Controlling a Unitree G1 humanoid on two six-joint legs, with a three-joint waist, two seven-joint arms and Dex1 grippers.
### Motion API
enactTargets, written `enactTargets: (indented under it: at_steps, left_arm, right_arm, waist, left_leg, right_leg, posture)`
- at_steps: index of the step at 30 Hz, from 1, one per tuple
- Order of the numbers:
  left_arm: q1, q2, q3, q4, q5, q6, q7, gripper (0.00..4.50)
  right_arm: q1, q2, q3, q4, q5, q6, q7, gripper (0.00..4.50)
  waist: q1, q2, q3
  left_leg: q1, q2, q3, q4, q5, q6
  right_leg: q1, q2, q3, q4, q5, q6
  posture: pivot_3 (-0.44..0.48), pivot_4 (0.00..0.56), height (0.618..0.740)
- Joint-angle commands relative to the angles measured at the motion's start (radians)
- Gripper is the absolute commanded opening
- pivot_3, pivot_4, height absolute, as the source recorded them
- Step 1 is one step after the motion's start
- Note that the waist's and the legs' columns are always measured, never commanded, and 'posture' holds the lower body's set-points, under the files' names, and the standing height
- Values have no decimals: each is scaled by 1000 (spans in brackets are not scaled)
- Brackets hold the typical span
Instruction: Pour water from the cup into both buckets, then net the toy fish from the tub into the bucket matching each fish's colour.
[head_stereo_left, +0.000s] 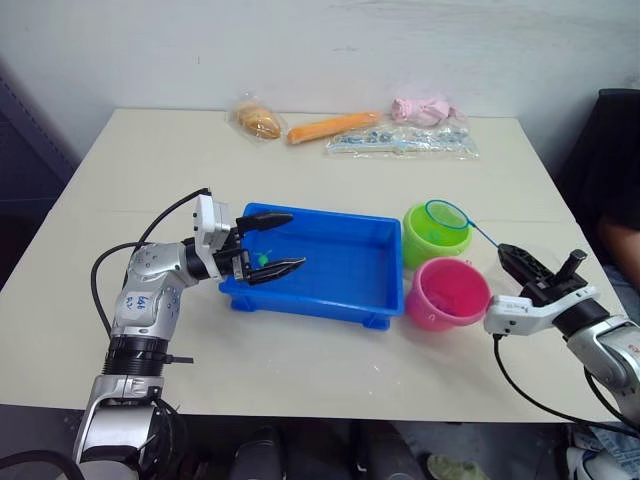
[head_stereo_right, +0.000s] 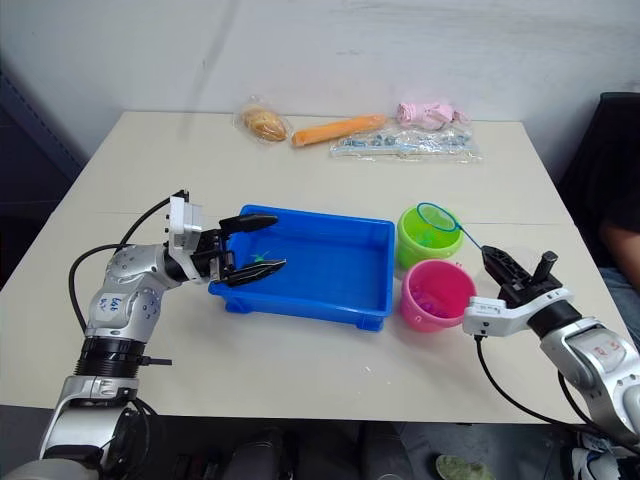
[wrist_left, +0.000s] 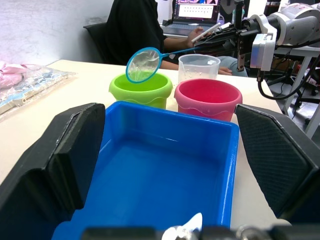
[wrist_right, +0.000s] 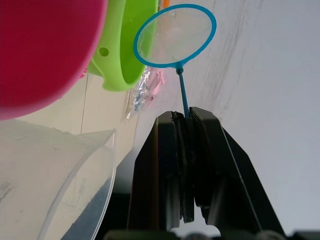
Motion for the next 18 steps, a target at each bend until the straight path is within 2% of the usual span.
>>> enactTargets:
  at_steps: [1, 6, 8, 12, 15, 18]
  left_arm:
    - [-13, 0, 16, -2, -4, -15, 3, 4462]
    - [-13, -1, 16, -2, -5, -18, 3, 4462]
    - [-4, 6, 36, -15, -20, -6, 15, 4462]
    - [43, 51, 88, -45, -54, 38, 21, 4462]
    - [81, 77, 134, -56, -76, 54, 29, 4462]
    - [136, 119, 176, -67, -76, 57, 25, 4462]
  right_arm:
    - [-25, -10, -40, 23, 15, 22, -26, 0]
    - [-44, 14, -45, -2, 107, 12, 3, 0]
    - [-77, 53, -71, -48, 291, 49, 84, 0]
    - [-180, 135, -19, -199, 797, 265, 375, 0]
    - [-260, 200, 12, -306, 1098, 512, 461, 0]
    - [-367, 211, 102, -379, 1285, 781, 521, 0]
  waist:
    - [0, 0, 0]
    - [0, 0, 0]
    - [-1, 0, 0]
    - [-9, 0, 0]
    - [-6, 0, 0]
    - [-2, 0, 0]
  left_leg:
    - [0, 0, 0, 0, 0, 0]
    - [0, 0, 0, 0, 0, 0]
    - [0, 0, 0, 0, 0, 0]
    - [1, 2, 0, 0, 0, 0]
    - [2, 5, -1, 0, 0, 0]
    - [1, 5, -2, 0, 0, 0]
  right_leg:
    - [0, 0, 0, 0, 0, 0]
    - [0, 0, 0, 0, 0, 0]
    - [0, 0, 0, 0, 0, 0]
    - [0, 1, 1, 2, 0, 0]
    - [1, 2, 0, 2, 0, 0]
    - [0, -1, -1, 3, 0, 0]
  posture:
    - [0, 150, 740]
    - [0, 150, 740]
    - [0, 150, 740]
    - [0, 150, 740]
    - [0, 150, 740]
    - [0, 150, 740]
